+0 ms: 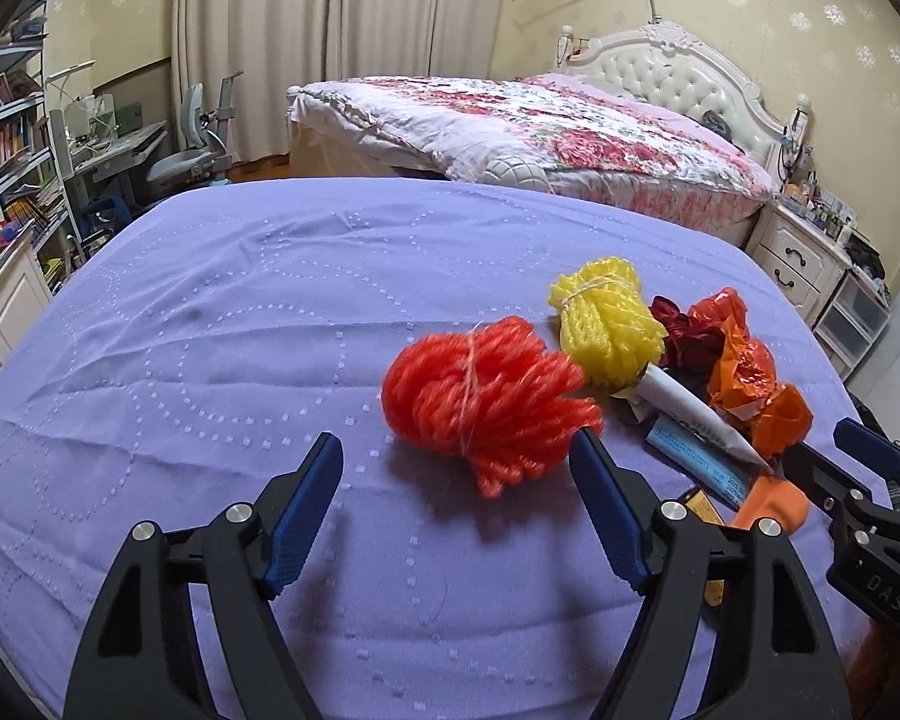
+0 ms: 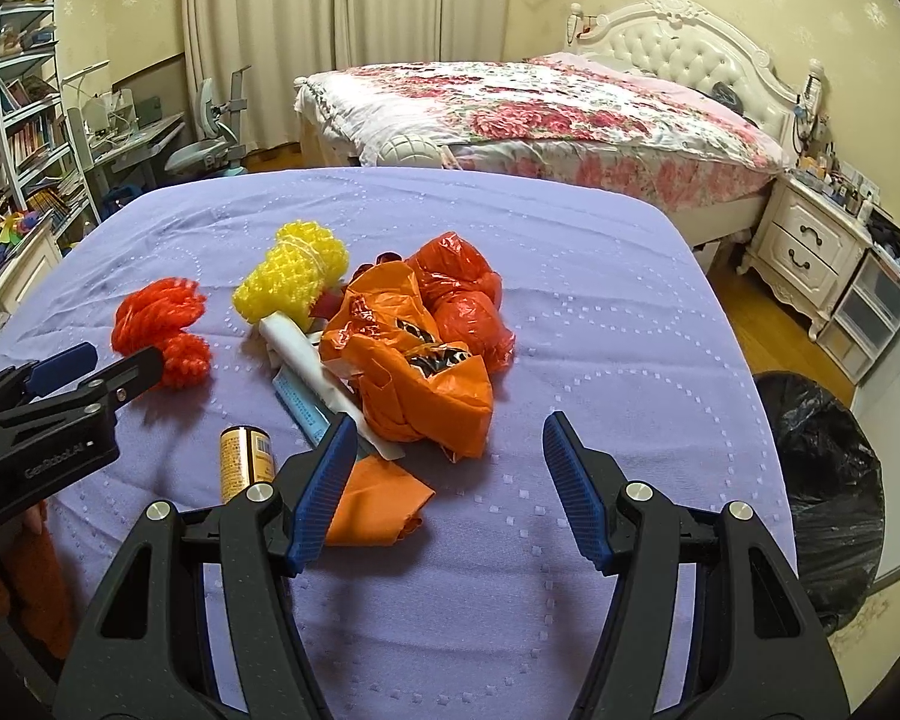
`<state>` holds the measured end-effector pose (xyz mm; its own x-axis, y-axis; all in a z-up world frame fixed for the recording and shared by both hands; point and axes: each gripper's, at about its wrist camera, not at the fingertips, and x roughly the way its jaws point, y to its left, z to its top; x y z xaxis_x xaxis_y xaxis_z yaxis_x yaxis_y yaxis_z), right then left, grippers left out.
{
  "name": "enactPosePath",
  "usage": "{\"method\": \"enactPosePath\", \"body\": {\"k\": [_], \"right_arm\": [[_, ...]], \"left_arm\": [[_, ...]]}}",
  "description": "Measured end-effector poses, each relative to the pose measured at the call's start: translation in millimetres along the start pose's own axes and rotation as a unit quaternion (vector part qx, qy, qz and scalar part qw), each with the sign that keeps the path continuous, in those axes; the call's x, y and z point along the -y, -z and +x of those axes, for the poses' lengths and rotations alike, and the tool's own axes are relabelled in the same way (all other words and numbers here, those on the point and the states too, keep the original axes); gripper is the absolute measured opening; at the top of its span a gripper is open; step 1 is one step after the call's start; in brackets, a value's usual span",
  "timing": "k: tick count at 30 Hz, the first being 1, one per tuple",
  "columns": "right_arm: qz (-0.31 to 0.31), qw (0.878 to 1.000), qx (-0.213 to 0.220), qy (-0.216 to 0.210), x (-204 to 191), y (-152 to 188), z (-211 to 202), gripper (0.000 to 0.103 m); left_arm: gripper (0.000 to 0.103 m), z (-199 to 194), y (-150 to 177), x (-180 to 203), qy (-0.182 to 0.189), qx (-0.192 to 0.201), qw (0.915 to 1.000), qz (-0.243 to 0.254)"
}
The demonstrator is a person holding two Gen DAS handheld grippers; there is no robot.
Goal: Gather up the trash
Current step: 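Grasp the orange plastic bag with the right tool while the left tool holds the mesh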
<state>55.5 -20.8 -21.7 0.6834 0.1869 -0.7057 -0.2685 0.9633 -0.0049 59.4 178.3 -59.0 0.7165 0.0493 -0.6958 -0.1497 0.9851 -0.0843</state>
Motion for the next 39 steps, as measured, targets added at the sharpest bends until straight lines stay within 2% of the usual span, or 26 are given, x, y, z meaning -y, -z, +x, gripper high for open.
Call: {"method": "enactPosePath", "body": {"k": [5, 8, 12, 15, 21, 25, 26, 27, 33, 39], "right_arm": [[0.002, 1.000, 0.000, 0.001, 6, -2, 0, 0.063], [0.004, 1.000, 0.001, 0.003, 10, -4, 0, 0.063], [0.007, 1.000, 0.002, 0.004, 14, -6, 0, 0.064], [0.006, 1.000, 0.001, 0.004, 14, -6, 0, 0.064], [0.004, 1.000, 0.000, 0.003, 16, -6, 2, 0.064], [0.005, 1.000, 0.000, 0.003, 14, -5, 2, 0.064], [0.005, 1.000, -0.001, 0.003, 15, -5, 2, 0.064], [0.005, 1.000, -0.001, 0.003, 14, -5, 2, 0.064], [0.004, 1.000, -0.004, -0.004, 9, -7, 7, 0.064], [-0.007, 1.000, -0.005, -0.009, 0, -9, 10, 0.062]], "left_arm": [[0.076, 8, -7, 3, 0.010, -0.009, 0.9999, 0.008], [0.077, 4, -9, 4, 0.009, 0.000, 0.9999, 0.011], [0.079, -3, -13, 9, 0.025, 0.012, 0.9995, 0.014], [0.081, 0, -17, 17, 0.014, 0.015, 0.9994, 0.029], [0.081, 20, -25, 25, 0.005, -0.003, 0.9991, 0.042], [0.081, 32, -20, 26, -0.011, -0.033, 0.9980, 0.053], [0.079, 32, -20, 23, -0.010, -0.035, 0.9983, 0.047], [0.070, 30, -19, 20, -0.008, -0.032, 0.9987, 0.038], [0.061, 26, -15, 13, -0.007, -0.032, 0.9989, 0.035], [0.058, 12, -8, 6, -0.005, -0.018, 0.9994, 0.031]]}}
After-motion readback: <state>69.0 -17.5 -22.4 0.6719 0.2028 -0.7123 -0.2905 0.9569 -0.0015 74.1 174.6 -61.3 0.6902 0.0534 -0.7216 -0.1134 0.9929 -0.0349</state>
